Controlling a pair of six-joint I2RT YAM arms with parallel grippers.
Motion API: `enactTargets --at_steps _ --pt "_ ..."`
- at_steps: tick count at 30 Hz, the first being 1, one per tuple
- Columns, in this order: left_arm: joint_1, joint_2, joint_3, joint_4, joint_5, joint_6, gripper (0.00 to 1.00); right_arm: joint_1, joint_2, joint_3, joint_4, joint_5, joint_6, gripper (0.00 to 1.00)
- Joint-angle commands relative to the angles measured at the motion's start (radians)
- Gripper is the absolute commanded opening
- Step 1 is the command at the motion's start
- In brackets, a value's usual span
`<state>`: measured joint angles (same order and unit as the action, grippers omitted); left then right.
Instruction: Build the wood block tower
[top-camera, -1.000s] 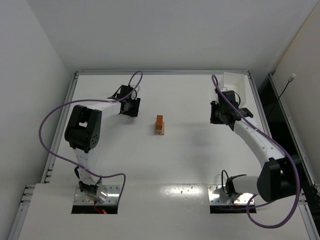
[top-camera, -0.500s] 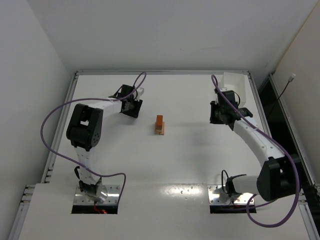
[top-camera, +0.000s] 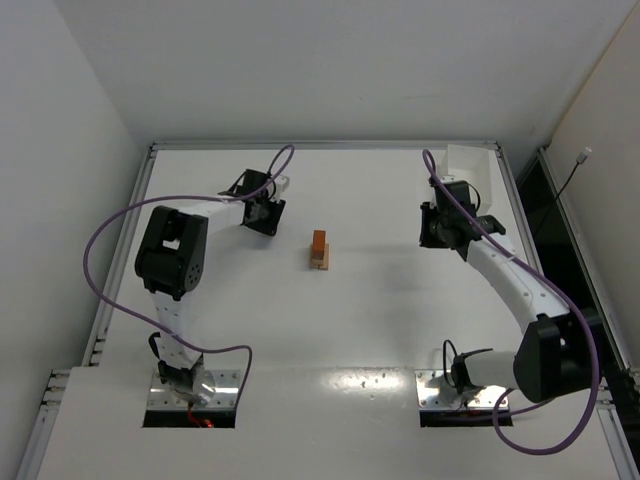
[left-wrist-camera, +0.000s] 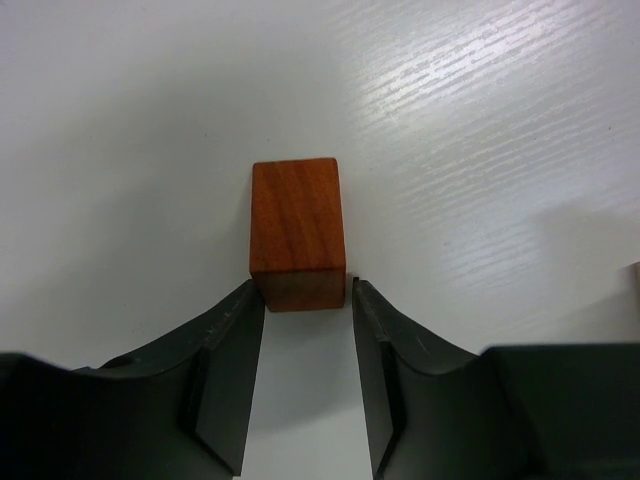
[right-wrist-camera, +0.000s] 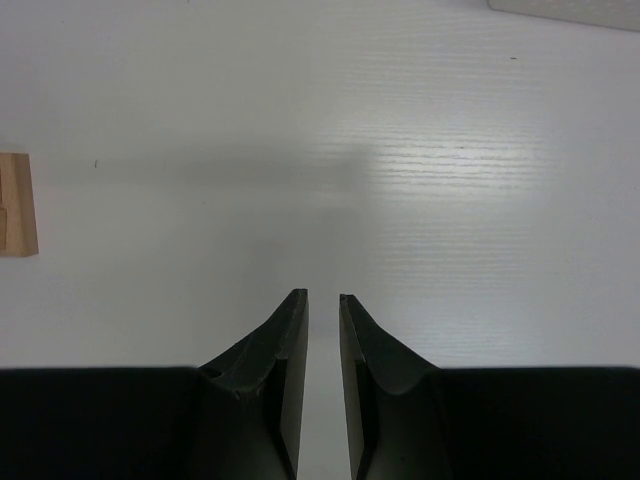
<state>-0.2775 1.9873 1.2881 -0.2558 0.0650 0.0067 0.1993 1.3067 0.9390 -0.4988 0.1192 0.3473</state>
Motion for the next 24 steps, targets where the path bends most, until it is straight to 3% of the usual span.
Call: enactTargets --at_steps 1,13,19,24 --pt "-0.009 0.028 0.048 0.027 0.009 -0.013 0.37 -0.003 -0.01 -0.003 0.039 -0.013 -0.002 0.16" --pt "-0.009 0.038 0.08 0.027 -0.019 -0.04 0.37 -0.003 -0.02 -0.022 0.039 -0.013 -0.002 0.16" --pt "-0.009 0.028 0.08 0.007 -0.028 -0.022 0.24 -0.003 -0.029 -0.031 0.039 -0.013 -0.002 0.16" --pt "-0.009 0.01 0.089 -0.016 -0.028 -0.031 0.0 -0.003 -0.029 -0.031 0.039 -0.013 -0.002 0.16"
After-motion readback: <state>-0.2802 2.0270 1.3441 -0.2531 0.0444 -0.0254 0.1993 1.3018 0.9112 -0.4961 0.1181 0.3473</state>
